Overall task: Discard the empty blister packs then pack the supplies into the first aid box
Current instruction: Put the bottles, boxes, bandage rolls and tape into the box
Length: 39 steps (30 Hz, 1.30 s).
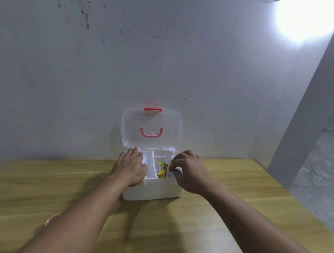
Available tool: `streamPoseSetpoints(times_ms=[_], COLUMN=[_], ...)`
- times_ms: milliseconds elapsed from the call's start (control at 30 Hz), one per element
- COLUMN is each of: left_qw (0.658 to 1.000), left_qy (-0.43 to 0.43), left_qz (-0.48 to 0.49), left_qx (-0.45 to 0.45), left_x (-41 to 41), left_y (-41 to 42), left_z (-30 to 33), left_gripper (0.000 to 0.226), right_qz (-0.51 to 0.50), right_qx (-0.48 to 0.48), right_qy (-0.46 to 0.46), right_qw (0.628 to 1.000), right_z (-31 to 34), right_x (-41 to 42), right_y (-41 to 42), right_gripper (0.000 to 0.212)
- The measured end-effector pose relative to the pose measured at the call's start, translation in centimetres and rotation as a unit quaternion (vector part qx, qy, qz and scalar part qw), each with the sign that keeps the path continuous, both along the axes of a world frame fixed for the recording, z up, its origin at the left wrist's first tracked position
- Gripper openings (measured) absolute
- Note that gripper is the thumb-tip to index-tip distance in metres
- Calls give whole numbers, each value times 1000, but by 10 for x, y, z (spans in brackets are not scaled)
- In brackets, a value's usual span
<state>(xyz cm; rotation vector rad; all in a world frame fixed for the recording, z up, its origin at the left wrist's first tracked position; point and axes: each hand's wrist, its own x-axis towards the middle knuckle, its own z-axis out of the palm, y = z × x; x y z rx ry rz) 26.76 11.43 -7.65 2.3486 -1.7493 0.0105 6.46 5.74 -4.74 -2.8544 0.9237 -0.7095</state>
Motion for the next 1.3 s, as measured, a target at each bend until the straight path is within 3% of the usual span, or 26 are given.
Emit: streamPoseSetpoints(times_ms=[200,333,467,567,667,800,933,1033,1300], left_qw=[996,991,988,985,985,985,976,968,957], left_qy=[25,6,46,70,74,88,163,199,229], left_qz=[13,13,15,15,14,28,85,115,169], left_qx=[-85,-131,-148,-157,-155,-147,-119,-105,-57], left_x=[-6,-10,-8,0,12,26,37,43,55], left_y=[5,11,20,33,51,77,108,130,165], left_z=[5,9,15,19,23,21,18,11,-7], left_gripper=[55,53,52,50,43,25,39,32,50], right_qz=[0,-34,-63,-64,-80,-77,-67,-58,-51], right_qx=[58,75,75,96,93,92,117,118,128], right_qy=[-53,-87,-95,-62,6,30,4,-1,-16], right_qw=[997,993,991,991,992,992,991,991,990], right_z=[-9,-13,-14,-19,-25,-27,-27,-27,-29], right_x=[0,15,28,30,31,29,27,27,26], right_y=[2,-5,-10,-12,-13,-14,-16,-17,-20], right_gripper=[16,34,16,47,57,61,64,62,58])
